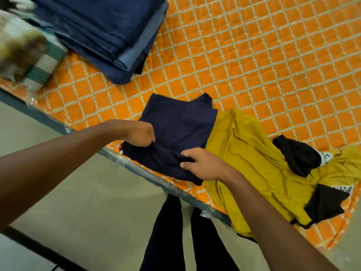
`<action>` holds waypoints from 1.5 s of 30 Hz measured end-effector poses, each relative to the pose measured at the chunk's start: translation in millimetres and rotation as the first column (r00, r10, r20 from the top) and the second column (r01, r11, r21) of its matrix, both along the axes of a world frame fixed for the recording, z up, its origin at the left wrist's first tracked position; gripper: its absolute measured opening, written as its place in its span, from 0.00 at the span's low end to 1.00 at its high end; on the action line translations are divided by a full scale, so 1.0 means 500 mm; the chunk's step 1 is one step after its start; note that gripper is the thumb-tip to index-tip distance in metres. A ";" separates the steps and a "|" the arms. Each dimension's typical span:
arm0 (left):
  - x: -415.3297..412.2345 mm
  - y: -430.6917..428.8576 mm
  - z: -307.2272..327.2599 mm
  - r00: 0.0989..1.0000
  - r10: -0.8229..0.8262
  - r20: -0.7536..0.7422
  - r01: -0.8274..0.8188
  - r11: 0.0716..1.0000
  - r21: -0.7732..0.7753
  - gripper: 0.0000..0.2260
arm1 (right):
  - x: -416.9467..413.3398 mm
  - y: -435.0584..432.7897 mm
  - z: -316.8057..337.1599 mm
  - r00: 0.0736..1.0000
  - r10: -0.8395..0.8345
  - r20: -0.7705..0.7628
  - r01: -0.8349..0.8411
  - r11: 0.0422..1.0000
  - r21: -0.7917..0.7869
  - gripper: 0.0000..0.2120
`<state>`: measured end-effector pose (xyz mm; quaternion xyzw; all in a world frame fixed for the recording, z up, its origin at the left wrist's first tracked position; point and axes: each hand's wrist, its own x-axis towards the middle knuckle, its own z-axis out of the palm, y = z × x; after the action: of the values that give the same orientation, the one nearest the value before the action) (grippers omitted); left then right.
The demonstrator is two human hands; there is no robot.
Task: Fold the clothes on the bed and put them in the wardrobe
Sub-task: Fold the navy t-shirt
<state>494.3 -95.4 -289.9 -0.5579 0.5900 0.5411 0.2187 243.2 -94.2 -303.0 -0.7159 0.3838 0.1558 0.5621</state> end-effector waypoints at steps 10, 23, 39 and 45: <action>0.019 -0.141 -0.052 0.813 0.570 -0.115 -0.550 0.689 -0.471 0.13 | 0.026 -0.187 -0.087 0.758 -0.633 0.158 0.651 0.718 -0.245 0.03; 0.008 0.055 -0.138 0.983 -0.178 0.051 0.138 0.519 -0.844 0.38 | 0.061 0.082 -0.102 0.979 -0.203 0.027 0.149 0.617 -0.773 0.33; 0.018 -0.030 -0.068 0.999 0.029 0.036 -0.006 0.854 -0.521 0.28 | 0.089 -0.077 -0.026 0.961 -0.151 -0.233 0.002 0.844 -0.537 0.25; 0.193 -0.157 0.151 0.958 0.176 -0.226 -0.193 0.980 -0.055 0.15 | 0.231 -0.274 0.196 0.928 0.192 -0.320 -0.226 0.971 -0.075 0.00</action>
<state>590.6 -174.0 -214.3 -0.5554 0.5761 0.5944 0.0790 358.9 -231.2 -205.2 -0.7492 0.3967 0.3039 0.4347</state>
